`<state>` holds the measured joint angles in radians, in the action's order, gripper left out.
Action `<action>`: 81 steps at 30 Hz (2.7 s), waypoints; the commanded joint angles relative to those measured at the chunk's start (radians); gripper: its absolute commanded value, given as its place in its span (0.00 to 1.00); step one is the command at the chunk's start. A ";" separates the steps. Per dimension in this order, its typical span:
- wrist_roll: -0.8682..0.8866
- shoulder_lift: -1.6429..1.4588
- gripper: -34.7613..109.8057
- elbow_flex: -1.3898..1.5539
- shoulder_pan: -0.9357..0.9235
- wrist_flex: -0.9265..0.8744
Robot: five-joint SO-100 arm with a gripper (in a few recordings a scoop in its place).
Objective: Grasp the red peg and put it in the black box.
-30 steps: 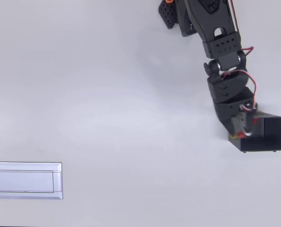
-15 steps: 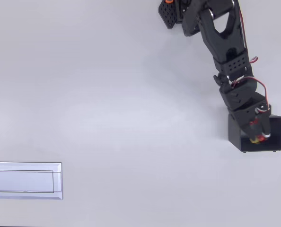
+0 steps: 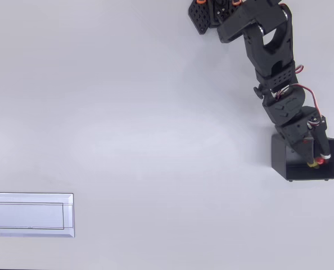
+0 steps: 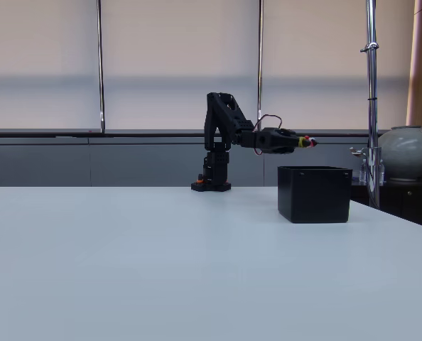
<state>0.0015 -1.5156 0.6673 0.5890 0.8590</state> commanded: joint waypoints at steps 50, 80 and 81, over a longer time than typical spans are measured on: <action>-0.187 0.741 0.24 -0.166 -0.124 -0.594; -0.071 1.690 0.24 -0.652 -0.555 -2.112; -0.078 1.690 0.24 -0.652 -0.555 -2.114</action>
<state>-0.0598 0.1365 0.0061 0.0215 -1.2425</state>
